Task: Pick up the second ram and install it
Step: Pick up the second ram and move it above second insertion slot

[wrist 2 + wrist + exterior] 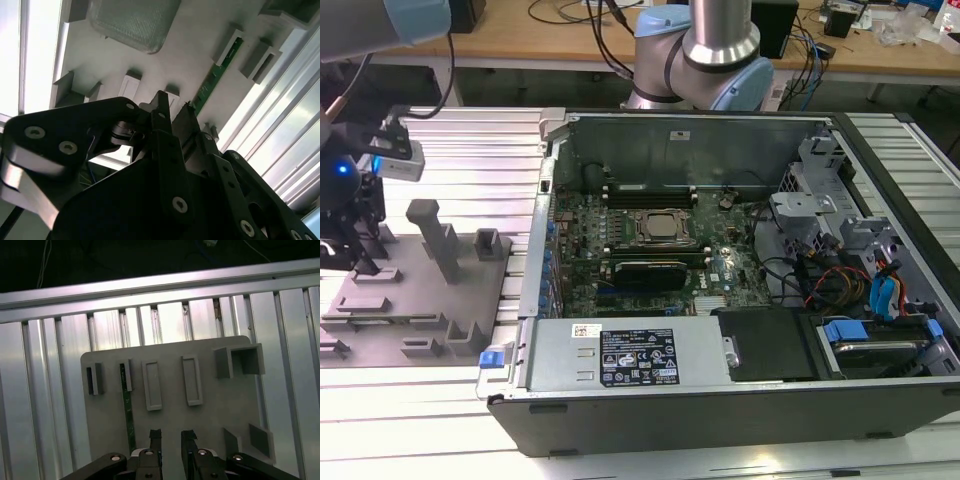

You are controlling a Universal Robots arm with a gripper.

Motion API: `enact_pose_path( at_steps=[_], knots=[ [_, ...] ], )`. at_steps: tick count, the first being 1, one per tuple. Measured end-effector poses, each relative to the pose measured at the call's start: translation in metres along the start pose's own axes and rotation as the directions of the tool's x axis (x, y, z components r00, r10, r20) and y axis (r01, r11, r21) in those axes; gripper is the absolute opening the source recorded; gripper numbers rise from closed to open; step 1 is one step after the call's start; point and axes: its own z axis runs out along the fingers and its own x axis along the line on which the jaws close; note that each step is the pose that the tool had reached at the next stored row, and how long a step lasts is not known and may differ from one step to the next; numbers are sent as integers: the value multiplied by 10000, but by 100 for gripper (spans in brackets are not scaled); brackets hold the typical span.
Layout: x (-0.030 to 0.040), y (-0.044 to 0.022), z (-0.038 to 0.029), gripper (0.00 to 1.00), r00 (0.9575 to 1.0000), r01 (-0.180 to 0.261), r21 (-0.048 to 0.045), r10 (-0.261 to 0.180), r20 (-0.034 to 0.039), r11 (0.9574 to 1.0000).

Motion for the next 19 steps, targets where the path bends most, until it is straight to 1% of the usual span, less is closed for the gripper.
enact_pose_path(
  at_steps=[5,7,10,13,15,17,19],
  knots=[
    [1,-1,33,30,10000,0,0,0,0,10000],
    [2,-2,62,30,10000,-1,0,1,1,10000],
    [35,4,78,30,10000,-1,-1,1,-1,10000],
    [131,6,90,30,10000,0,1,0,-4,10000],
    [247,-11,137,30,10000,12,2,-12,-10,10000],
    [283,-21,187,30,9999,102,0,-102,-34,9999],
    [286,-35,273,30,9976,685,-12,-685,-101,9976]
  ],
)
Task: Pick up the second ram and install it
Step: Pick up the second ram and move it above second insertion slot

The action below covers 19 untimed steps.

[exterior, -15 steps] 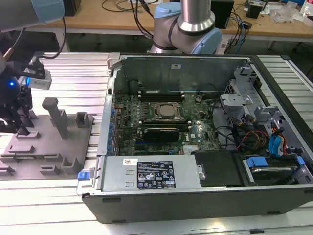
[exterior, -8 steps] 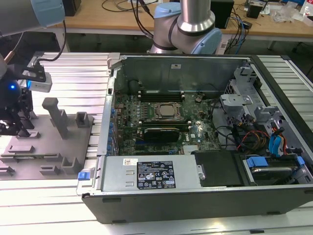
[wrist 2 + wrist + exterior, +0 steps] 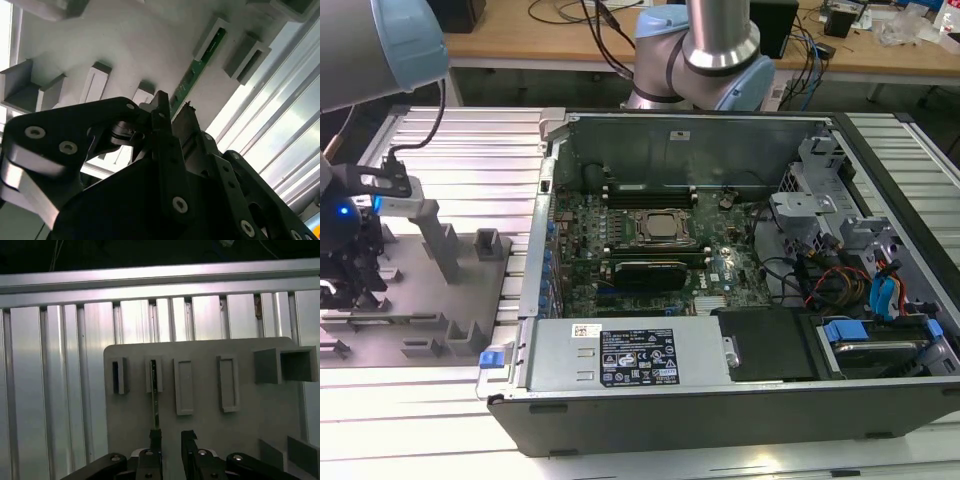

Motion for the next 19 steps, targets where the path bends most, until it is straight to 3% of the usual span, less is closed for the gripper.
enact_pose_path(
  at_steps=[3,5,8,13,19],
  knots=[
    [31,-14,104,30,9999,147,-19,-147,-20,9999],
    [52,-17,132,30,9998,192,-18,-192,-24,9998],
    [137,-25,196,30,9996,285,-19,-285,-30,9996],
    [142,-33,269,30,9995,321,-21,-321,44,9995],
    [145,-35,318,30,9994,336,-24,-336,53,9994]
  ],
)
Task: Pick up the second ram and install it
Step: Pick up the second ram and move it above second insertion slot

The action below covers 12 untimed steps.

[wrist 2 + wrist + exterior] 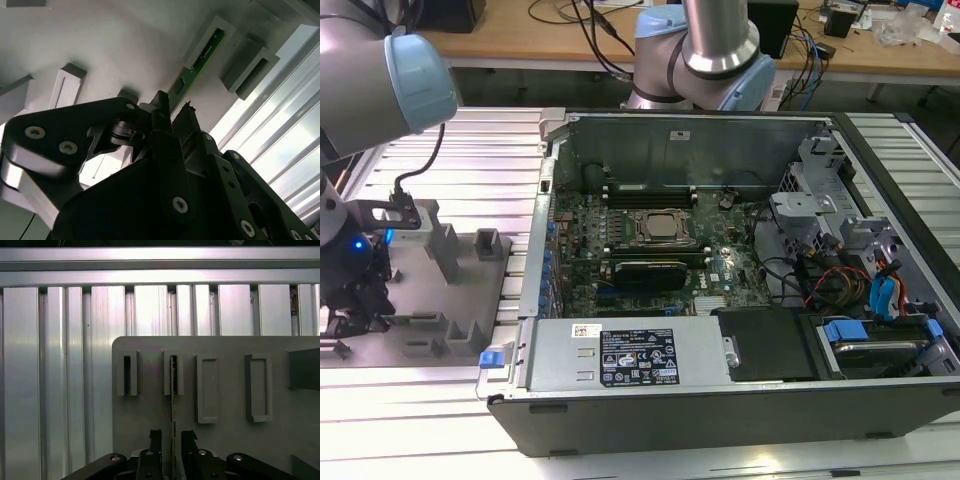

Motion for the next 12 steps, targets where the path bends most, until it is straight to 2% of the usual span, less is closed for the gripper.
enact_pose_path(
  at_steps=[3,5,6,12],
  knots=[
    [0,0,2,30,10000,0,0,0,3,10000],
    [0,0,3,15,10000,0,-1,0,5,10000],
    [0,0,4,14,10000,0,0,0,6,10000],
    [0,0,7,14,10000,1,0,-1,11,10000]
  ],
)
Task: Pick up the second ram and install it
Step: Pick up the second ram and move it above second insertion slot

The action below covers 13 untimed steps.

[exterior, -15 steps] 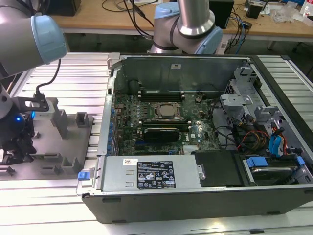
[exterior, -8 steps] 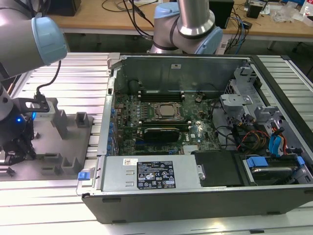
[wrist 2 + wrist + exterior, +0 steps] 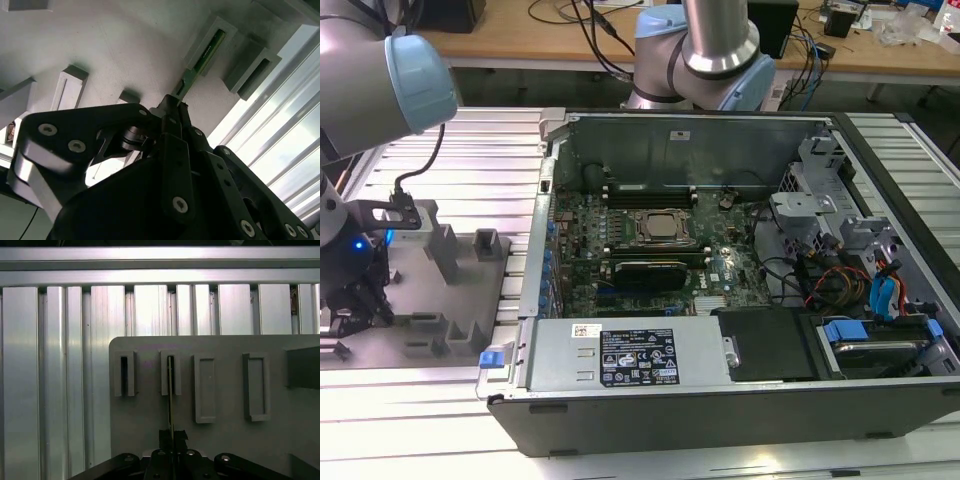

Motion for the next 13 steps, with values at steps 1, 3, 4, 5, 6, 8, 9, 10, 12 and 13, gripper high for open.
enact_pose_path(
  at_steps=[1,3,4,5,6,8,9,10,12,13],
  knots=[
    [0,0,1,14,10000,0,0,0,1,10000],
    [0,0,2,14,10000,0,0,0,3,10000],
    [0,0,2,14,10000,0,0,0,4,10000],
    [0,0,3,14,10000,0,0,0,5,10000],
    [0,0,3,14,10000,0,0,0,6,10000],
    [0,0,2,14,10000,0,2,0,8,10000],
    [-1,0,-8,14,10000,0,6,0,11,10000],
    [-1,1,-30,14,10000,0,1,0,6,10000],
    [-1,2,-53,14,10000,0,0,0,5,10000],
    [-2,3,-71,14,10000,0,1,0,4,10000]
  ],
)
